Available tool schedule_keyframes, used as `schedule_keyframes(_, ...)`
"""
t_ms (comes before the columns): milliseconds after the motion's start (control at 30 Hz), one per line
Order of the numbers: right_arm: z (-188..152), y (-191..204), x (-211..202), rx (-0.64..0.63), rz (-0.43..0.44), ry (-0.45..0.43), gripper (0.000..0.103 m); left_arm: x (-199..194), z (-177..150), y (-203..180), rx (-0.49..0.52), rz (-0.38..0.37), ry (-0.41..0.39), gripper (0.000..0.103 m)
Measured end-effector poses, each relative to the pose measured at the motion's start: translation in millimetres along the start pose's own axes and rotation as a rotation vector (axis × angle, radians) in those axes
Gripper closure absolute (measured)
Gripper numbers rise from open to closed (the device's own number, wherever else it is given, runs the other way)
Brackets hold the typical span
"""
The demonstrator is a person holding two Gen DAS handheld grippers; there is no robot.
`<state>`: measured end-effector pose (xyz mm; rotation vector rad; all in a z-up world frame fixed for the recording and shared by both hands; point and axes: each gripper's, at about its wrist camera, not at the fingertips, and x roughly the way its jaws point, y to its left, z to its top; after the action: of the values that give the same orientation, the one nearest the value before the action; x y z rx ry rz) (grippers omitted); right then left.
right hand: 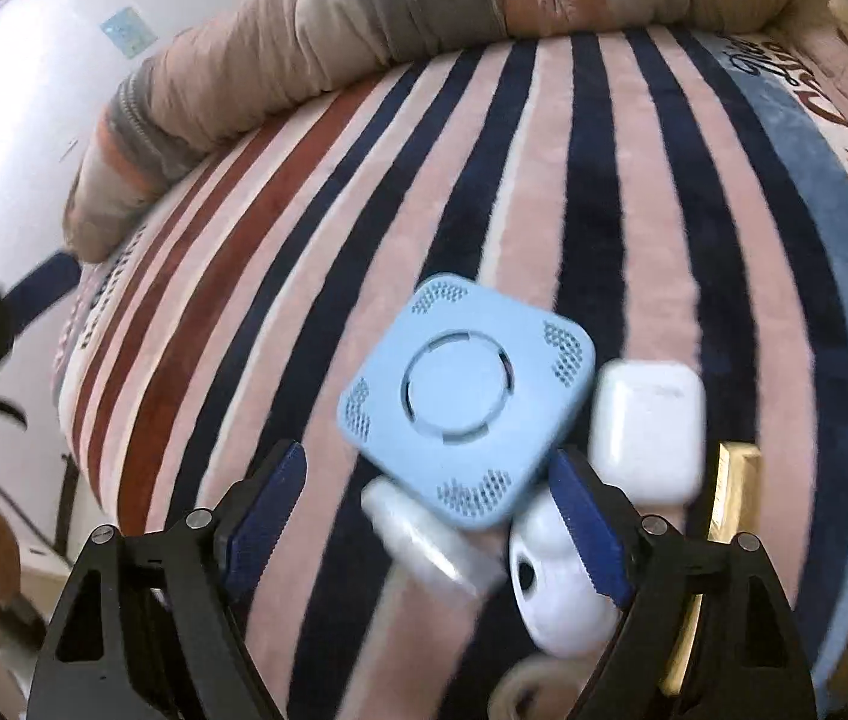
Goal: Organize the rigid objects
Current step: 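Return the right gripper and grasp the light-blue square case, then carry the light-blue case with the right gripper and release it in the box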
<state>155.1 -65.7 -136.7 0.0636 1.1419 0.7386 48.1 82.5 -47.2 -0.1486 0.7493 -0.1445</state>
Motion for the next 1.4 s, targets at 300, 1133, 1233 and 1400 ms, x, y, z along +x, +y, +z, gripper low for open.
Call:
schedule_keyframes(300, 21, 25, 34, -0.061, -0.106, -0.011, 0.01, 7, -6, 23, -0.04, 0.021, 0.007, 0.028)
schedule_keyframes(1133, -27, 74, -146, -0.417, 0.102, -0.412, 0.022, -22, 30, -54, -0.057, -0.309, 0.017, 0.029)
schedule_keyframes(1233, -37, 62, -175, -0.439, 0.086, -0.483, 0.022, -20, 44, -89, -0.042, -0.391, 0.029, 0.035)
schedule_keyframes(1400, -51, 15, -217, -0.403, 0.044, -0.553, 0.022, -6, 64, -154, 0.033, -0.436, 0.057, 0.046)
